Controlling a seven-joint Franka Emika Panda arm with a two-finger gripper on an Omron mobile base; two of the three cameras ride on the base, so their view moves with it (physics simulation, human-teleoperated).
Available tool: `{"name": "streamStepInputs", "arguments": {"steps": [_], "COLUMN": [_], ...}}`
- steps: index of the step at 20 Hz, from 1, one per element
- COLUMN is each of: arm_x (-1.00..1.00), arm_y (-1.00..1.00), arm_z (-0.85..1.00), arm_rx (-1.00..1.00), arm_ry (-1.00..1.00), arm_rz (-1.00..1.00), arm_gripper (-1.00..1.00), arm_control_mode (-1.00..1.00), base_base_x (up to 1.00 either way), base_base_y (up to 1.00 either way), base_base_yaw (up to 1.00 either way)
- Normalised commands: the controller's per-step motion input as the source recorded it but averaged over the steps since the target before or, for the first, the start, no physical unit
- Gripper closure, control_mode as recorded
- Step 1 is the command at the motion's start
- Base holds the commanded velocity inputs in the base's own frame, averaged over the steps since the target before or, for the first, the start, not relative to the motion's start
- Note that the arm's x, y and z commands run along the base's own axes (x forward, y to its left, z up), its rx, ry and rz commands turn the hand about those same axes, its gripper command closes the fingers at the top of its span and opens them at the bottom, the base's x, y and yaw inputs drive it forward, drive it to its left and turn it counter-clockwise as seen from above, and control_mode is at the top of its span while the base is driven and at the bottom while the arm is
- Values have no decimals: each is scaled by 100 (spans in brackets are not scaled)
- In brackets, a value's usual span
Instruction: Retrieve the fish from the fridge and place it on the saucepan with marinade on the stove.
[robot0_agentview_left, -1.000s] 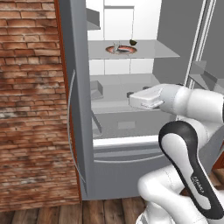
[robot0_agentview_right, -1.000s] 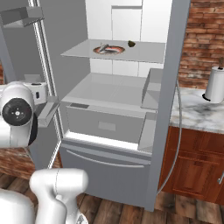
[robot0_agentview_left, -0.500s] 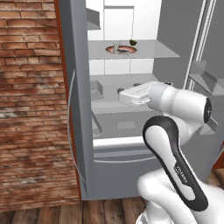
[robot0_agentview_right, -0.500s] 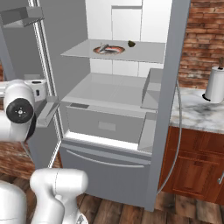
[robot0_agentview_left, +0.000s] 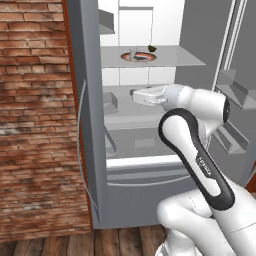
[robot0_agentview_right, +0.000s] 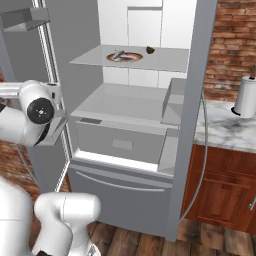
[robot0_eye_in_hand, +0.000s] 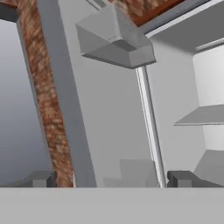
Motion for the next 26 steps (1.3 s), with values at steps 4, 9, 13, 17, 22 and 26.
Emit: {"name": "streamStepInputs", "arguments": {"steps": [4, 9, 13, 17, 22, 26], "arm_x": [56, 68, 59, 54, 55, 51], "arm_y": [17, 38, 43, 46, 46, 49], "arm_z": [1, 0, -1, -7, -26, -49], "arm_rx": [0, 0, 0, 0, 0, 1], "arm_ry": [17, 19, 12, 7, 1, 0], "arm_rz": [4, 4, 5, 6, 8, 12], "arm_gripper": [-100, -100, -100, -100, -100, -100], "arm_control_mode": [-100, -100, -100, -100, -100, -100], "base_base_x": [0, 0, 0, 0, 0, 0], "base_base_y": [0, 0, 0, 0, 0, 0], "base_base_yaw": [0, 0, 0, 0, 0, 0]}}
